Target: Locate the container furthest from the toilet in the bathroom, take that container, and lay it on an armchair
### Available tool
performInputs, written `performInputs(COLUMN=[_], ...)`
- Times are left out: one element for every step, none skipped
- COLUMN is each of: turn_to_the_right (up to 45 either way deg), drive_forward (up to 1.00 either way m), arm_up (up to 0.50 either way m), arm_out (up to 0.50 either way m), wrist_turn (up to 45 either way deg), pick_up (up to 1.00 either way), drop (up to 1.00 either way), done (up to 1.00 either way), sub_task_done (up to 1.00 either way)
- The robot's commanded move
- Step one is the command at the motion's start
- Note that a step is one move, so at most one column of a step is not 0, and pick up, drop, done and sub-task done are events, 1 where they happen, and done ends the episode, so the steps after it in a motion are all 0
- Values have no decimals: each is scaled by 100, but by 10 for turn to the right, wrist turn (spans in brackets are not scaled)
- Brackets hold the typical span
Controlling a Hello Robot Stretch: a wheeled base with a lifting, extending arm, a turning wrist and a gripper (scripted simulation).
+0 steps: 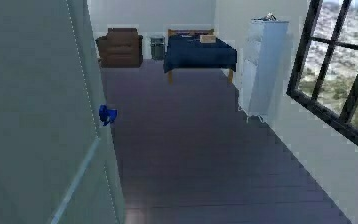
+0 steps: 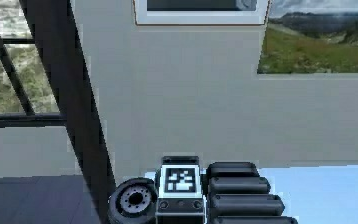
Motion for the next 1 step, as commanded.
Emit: performInputs(turn_to_the_right=[0], drive_forward=[100], arm_up=[0], arm_out=[0], wrist_turn=[0], pick_up=[0], drop=[0], done=[0], sub_task_done=[0])
